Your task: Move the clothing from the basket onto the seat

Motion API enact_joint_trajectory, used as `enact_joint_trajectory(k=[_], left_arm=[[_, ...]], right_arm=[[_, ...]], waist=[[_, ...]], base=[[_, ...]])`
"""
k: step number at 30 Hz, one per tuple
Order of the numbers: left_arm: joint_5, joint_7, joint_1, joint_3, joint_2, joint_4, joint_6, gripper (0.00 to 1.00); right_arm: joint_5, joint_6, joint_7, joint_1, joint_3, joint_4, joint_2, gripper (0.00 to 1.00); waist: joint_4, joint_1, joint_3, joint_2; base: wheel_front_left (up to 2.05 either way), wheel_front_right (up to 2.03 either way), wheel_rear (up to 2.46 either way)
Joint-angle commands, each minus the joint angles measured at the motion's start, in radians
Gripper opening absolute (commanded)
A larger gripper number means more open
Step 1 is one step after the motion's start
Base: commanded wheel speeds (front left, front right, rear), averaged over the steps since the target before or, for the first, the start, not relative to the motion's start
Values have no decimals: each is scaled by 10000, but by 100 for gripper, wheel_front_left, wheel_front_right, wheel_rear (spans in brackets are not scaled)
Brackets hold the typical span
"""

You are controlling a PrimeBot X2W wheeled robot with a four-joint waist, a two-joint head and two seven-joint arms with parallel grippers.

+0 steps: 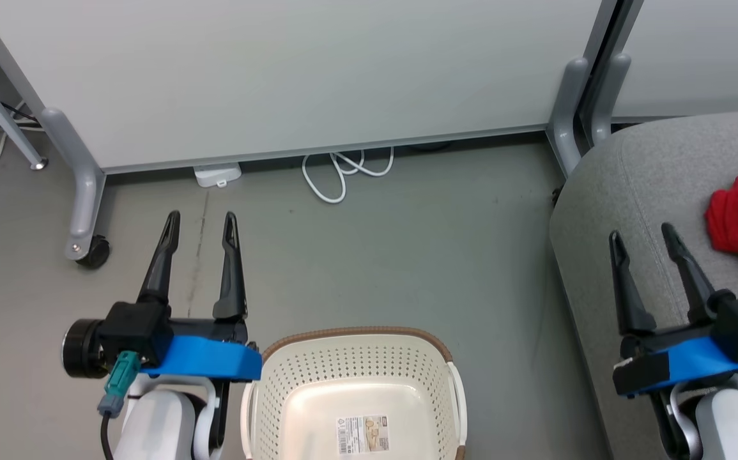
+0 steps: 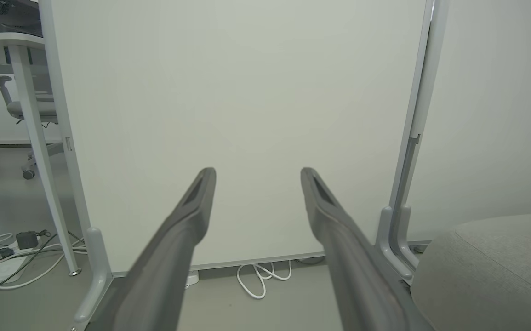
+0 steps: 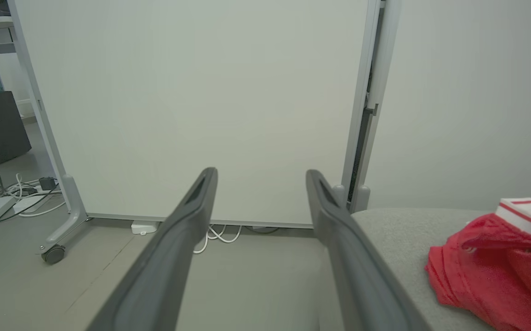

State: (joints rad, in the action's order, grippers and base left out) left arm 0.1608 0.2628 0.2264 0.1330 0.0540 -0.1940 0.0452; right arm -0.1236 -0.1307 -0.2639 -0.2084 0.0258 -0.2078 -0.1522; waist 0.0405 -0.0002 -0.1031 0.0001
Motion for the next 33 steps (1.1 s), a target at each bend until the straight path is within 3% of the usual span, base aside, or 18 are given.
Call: enact_joint_trajectory(k=[1,17,33], left_arm=[[12,29,-227,-101,-25,29,51,100],[233,29,-1487,-203,-38,-152,145,100],[323,29,-1790,-387,-40,-311,104,100]], right_arm=[[-58,-1,-8,288,41,-23,88,100],[-164,-1,-8,1765,222,-236,604,100],[-212,-1,-8,2201,267,-398,790,100]], waist=[[47,2,150,-1],[141,2,949,-1],[237,2,1170,-1]], base=[[0,0,0],[0,0,0],[0,0,0]])
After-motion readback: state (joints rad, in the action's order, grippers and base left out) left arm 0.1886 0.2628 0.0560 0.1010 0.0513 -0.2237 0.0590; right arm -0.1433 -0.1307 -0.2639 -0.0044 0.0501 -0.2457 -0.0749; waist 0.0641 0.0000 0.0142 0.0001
